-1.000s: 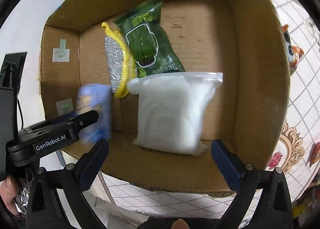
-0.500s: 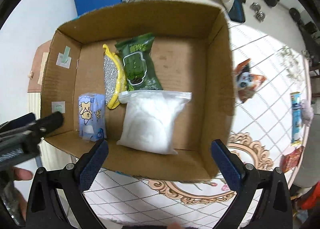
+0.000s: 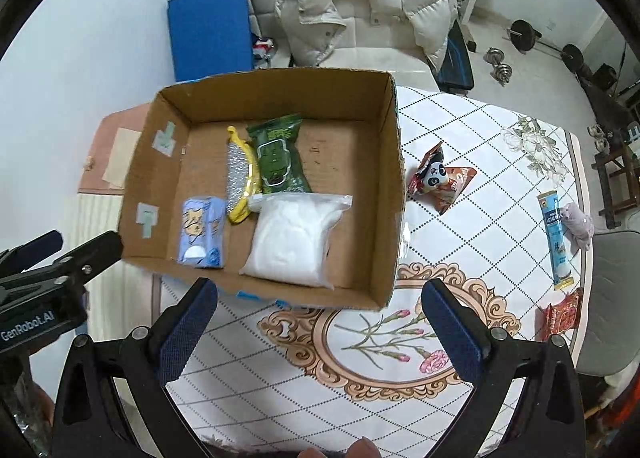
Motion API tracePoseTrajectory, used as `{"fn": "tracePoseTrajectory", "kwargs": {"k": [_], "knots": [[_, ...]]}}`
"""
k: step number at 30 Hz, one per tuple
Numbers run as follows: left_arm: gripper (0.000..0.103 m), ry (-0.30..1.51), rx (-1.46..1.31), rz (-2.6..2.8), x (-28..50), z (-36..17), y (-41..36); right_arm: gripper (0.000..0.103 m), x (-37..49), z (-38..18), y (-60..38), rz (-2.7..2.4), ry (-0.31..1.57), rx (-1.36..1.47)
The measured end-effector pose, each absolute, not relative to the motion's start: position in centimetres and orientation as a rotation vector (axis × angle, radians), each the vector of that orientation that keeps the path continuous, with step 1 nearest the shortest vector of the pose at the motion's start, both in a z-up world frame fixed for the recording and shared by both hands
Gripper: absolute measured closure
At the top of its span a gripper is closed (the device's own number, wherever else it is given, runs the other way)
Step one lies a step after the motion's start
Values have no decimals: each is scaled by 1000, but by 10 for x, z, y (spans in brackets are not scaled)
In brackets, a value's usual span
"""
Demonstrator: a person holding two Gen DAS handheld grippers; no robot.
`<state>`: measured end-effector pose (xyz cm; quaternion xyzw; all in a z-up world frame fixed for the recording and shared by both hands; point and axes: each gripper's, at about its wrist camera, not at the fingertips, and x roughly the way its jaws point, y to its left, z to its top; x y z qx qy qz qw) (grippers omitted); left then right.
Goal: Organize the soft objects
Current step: 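Move both tools back over the remaining snack bags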
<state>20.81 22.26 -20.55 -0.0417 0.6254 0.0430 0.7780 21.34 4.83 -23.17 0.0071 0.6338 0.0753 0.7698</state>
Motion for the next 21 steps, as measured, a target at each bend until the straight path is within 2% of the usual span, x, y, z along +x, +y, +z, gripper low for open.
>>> {"fn": "tracePoseTrajectory", "kwargs": {"k": [7,13,17,21], "knots": [[0,1319,-61,85,200,-176,199,0,199,-212,33,215,1355,84],[0,1260,54,24,209,-158,130,0,192,-201,-36,174,1351,192],[0,1307,108,-71,234,-174,64,0,186,-218,-137,-7,1372,359],[0,1403,196,-184,277,-217,-15,0,175,-259,-255,-262,1409,544]]}}
